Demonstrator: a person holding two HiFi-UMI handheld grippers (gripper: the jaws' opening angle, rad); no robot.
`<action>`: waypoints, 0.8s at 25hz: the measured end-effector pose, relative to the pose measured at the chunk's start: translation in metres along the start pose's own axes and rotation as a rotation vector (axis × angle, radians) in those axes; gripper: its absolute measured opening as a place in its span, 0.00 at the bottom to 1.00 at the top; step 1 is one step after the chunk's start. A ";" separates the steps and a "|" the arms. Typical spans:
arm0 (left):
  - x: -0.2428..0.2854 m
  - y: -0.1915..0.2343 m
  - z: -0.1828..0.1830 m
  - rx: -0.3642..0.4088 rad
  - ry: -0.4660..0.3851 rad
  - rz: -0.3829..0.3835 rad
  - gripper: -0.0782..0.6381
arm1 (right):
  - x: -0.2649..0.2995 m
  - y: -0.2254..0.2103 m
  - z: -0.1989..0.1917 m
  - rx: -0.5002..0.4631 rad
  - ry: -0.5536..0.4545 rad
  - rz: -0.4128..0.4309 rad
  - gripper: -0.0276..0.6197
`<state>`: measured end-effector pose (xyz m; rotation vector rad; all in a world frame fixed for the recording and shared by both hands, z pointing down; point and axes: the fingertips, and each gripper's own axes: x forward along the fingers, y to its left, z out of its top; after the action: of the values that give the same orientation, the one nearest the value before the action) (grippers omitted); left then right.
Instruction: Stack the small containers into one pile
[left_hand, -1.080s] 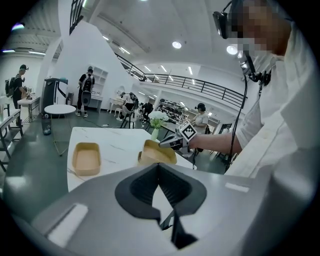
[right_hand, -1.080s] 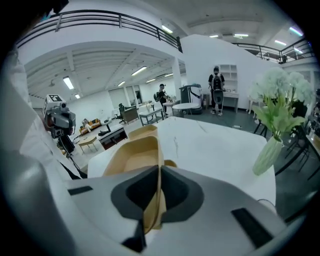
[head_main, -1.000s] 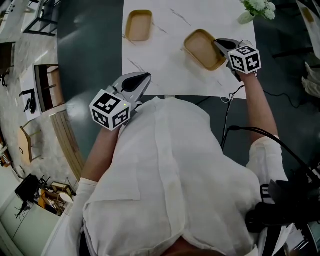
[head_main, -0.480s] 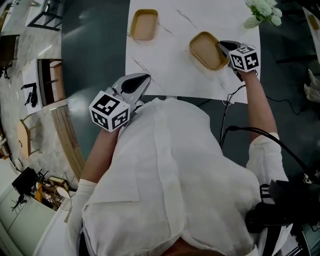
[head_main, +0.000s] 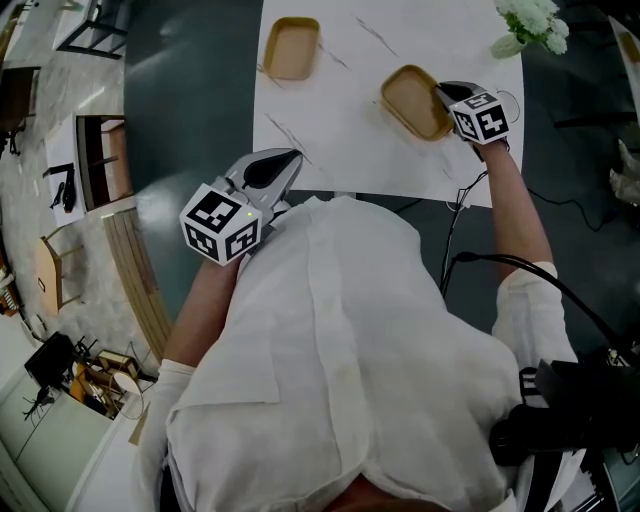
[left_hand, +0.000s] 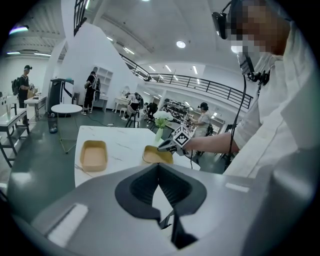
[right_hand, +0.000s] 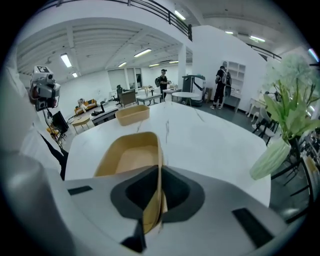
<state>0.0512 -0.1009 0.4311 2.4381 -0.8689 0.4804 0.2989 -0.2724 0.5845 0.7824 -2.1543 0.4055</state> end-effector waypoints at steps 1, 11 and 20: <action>0.000 0.001 0.000 0.000 0.001 0.000 0.12 | 0.001 0.000 -0.001 -0.009 0.006 -0.010 0.07; -0.005 0.007 0.004 -0.006 -0.009 -0.003 0.12 | -0.007 -0.001 0.004 -0.015 0.014 -0.065 0.09; -0.016 0.036 0.006 0.001 -0.033 -0.051 0.12 | -0.015 0.045 0.066 0.073 -0.103 -0.099 0.09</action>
<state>0.0169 -0.1210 0.4305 2.4690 -0.8172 0.4237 0.2392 -0.2666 0.5297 0.9655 -2.1956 0.4019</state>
